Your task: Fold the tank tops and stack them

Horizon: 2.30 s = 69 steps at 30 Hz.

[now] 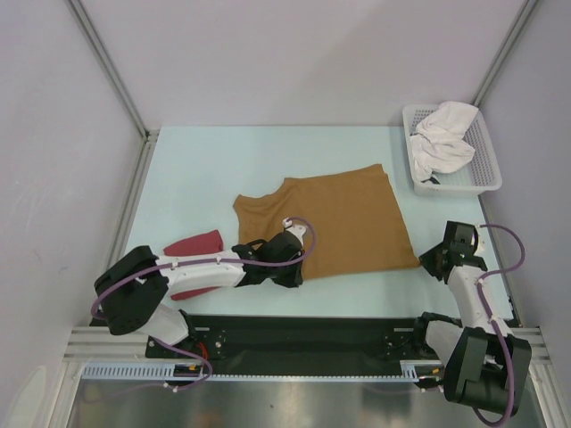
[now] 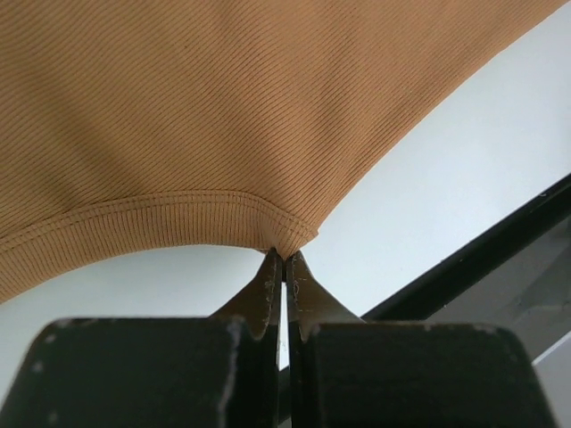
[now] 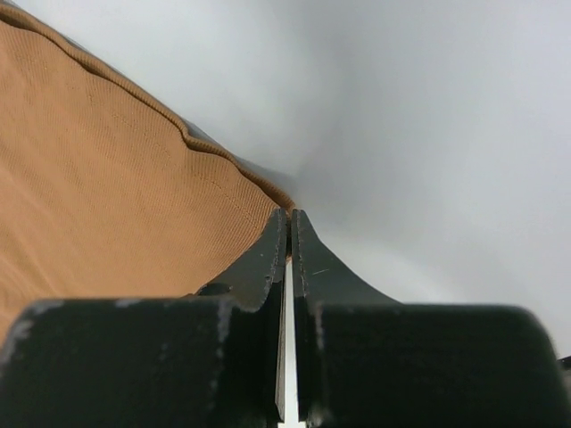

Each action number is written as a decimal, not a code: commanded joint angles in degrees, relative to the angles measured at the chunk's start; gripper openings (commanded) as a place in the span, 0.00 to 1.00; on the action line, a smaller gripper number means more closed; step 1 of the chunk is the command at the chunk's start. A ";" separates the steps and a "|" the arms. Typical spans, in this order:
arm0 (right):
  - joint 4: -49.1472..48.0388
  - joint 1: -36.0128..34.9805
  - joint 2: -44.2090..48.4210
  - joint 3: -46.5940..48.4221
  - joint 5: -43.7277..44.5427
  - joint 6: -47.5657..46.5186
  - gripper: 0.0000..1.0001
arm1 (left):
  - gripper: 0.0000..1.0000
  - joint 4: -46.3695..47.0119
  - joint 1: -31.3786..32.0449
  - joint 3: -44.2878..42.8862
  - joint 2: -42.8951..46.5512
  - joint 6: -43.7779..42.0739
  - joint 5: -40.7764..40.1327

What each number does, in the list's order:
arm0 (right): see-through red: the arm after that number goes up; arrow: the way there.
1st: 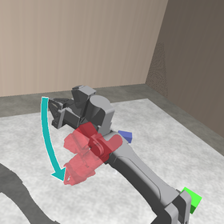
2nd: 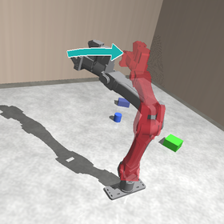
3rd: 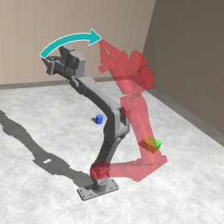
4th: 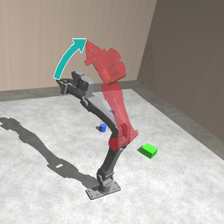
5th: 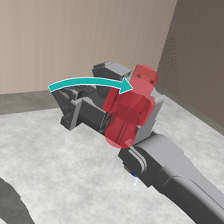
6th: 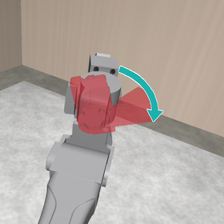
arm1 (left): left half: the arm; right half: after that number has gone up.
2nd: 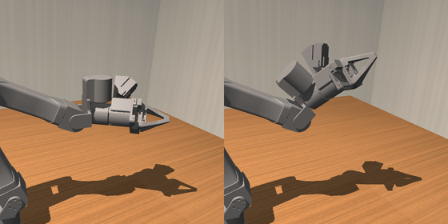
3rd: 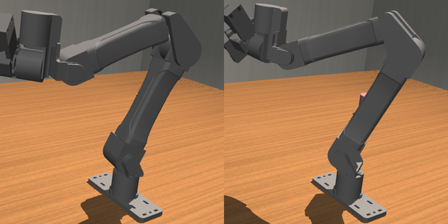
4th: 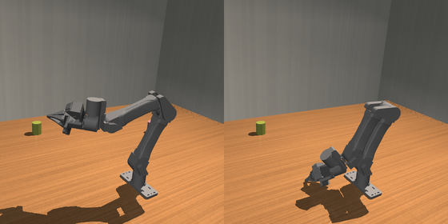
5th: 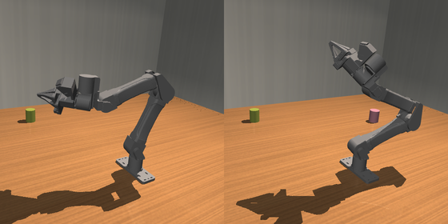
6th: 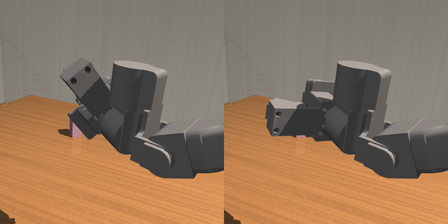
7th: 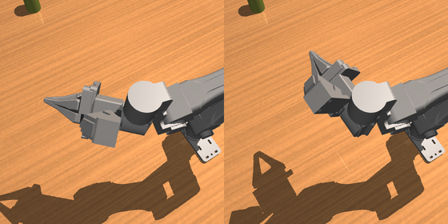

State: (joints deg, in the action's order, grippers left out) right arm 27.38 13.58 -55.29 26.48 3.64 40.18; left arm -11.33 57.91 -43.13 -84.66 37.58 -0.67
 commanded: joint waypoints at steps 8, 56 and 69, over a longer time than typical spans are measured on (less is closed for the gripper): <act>-1.88 0.57 0.36 5.42 -2.41 -0.72 0.01 | 0.00 -3.95 0.10 -6.07 -0.15 0.83 0.84; -10.23 -12.53 -33.04 28.19 8.84 4.99 0.00 | 0.00 -7.47 -15.63 -20.84 -13.86 -8.84 2.07; -13.40 -13.41 -38.14 30.82 9.54 5.96 0.01 | 0.00 -8.18 -18.00 -23.49 -16.93 -10.25 1.28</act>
State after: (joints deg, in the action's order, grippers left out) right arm 16.23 0.38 -92.14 54.17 10.98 45.39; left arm -19.68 40.95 -64.07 -100.64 29.02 0.82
